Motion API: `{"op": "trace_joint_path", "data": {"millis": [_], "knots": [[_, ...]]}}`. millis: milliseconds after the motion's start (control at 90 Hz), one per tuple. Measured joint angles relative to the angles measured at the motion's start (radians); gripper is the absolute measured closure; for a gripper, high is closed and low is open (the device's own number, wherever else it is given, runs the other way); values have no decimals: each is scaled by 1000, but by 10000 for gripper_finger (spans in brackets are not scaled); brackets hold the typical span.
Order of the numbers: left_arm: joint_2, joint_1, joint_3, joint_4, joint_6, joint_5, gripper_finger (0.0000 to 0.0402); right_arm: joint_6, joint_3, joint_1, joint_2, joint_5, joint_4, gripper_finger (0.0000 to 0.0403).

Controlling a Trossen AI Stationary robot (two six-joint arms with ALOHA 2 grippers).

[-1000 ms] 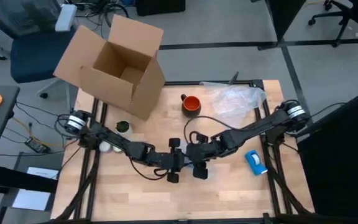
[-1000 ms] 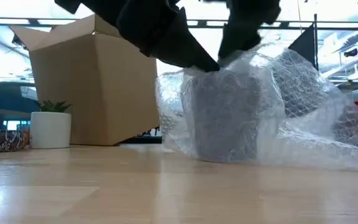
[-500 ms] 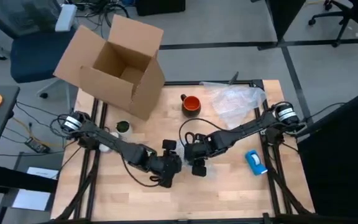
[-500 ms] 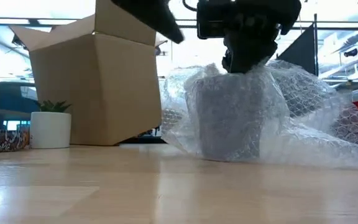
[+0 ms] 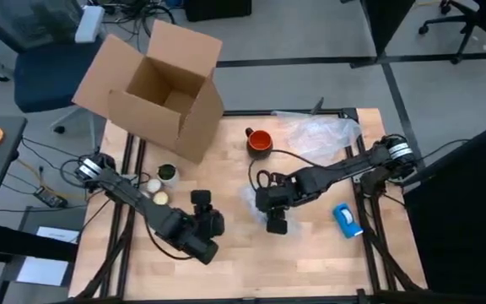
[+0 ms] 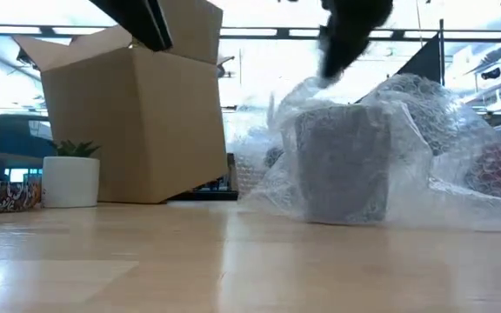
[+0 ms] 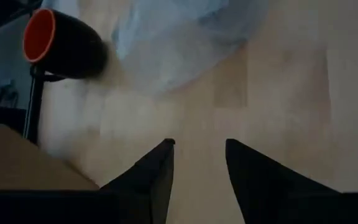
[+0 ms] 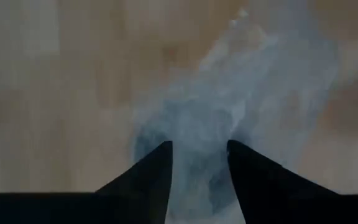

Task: Wrap mug
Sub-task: Wrap the blue mug with bubble wrap

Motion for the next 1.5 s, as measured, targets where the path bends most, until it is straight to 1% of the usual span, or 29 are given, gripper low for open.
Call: {"op": "trace_joint_path", "data": {"millis": [100,244,389,422,467,600,800,844,978,1111,1178,1300,1367,1422,1500], "knots": [[-2,-4,0,-2,-4,-10,273,-27,-17,-6,12,0,50,273],[-2,-7,0,12,-4,-33,273,-17,-51,-19,37,-15,42,273],[-2,-3,-20,96,-4,-160,273,3,-83,-28,46,-34,25,273],[-2,1,-30,129,-5,-182,273,4,-90,-28,47,-36,31,273],[-2,11,-46,174,3,-184,273,4,-102,-30,48,-36,29,273],[-1,53,-110,335,74,-154,273,4,-118,-42,58,-43,30,273],[4,128,-238,689,238,-121,273,-22,-132,-54,81,-43,74,273],[4,141,-263,753,263,-94,273,-23,-131,-54,86,-42,74,273],[4,165,-322,875,282,1,273,-30,-131,-54,102,-48,79,273],[7,181,-389,1082,312,77,273,-33,-132,-55,107,-74,84,273],[11,186,-411,1134,336,97,273,-32,-132,-55,107,-77,91,273],[19,198,-435,1236,341,101,273,-33,-133,-55,107,-89,96,273],[39,210,-438,1306,341,101,273,-33,-133,-56,107,-92,99,273],[57,223,-439,1326,345,105,273,-34,-133,-57,107,-94,103,273],[90,241,-441,1357,364,148,273,-33,-133,-56,103,-94,106,273]]}}
